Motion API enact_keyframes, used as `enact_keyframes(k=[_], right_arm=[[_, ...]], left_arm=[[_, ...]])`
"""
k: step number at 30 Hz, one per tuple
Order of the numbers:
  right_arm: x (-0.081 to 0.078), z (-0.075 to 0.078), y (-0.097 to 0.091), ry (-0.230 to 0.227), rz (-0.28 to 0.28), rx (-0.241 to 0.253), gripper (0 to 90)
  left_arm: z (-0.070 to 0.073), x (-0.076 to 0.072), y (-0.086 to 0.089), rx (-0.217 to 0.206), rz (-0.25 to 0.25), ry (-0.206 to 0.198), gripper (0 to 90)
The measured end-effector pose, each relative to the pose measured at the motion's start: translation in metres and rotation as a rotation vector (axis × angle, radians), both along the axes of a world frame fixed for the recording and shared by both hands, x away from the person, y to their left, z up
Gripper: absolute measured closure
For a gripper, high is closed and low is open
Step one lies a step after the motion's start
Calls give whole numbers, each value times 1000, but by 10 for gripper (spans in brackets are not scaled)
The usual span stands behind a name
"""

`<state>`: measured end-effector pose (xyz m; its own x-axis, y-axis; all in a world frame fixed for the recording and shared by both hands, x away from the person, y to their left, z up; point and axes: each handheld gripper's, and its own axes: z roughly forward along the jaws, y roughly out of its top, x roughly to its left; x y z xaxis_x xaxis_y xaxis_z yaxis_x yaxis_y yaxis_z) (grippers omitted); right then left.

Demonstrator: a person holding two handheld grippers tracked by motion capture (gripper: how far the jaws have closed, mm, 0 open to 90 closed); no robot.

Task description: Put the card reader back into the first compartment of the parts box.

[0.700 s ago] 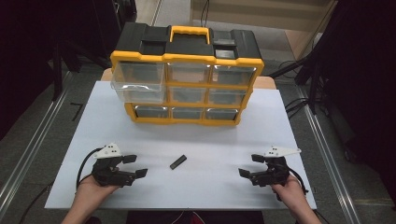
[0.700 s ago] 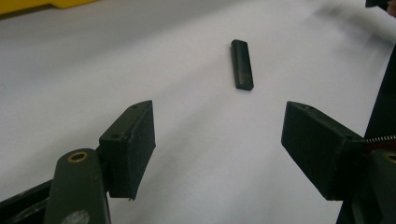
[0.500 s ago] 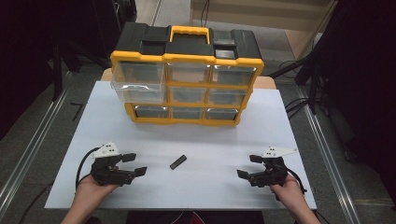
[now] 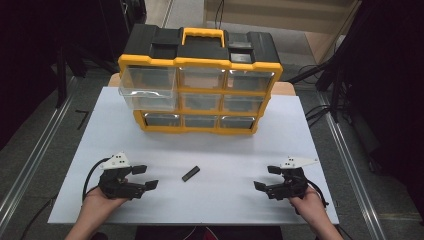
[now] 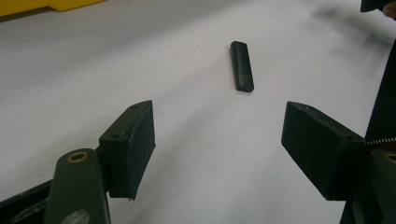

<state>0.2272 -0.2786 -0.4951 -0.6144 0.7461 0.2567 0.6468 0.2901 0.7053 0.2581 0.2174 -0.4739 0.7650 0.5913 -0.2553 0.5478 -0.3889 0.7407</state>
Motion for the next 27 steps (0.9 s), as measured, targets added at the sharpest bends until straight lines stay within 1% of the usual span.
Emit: enact_keyframes(k=[8, 13, 15, 18, 27], right_arm=[[0, -1, 4, 3, 29, -4, 121], [0, 0, 3, 5, 23, 6, 121], [0, 0, 2, 4, 12, 5, 121], [1, 0, 0, 1, -1, 18, 121], [1, 0, 2, 7, 16, 11, 121]], left_arm=[[1, -1, 0, 3, -3, -9, 274], [1, -2, -1, 5, -5, -12, 274], [1, -2, -1, 4, -5, -12, 274], [1, -2, -1, 4, -4, -12, 274], [2, -3, -2, -1, -9, -25, 274]])
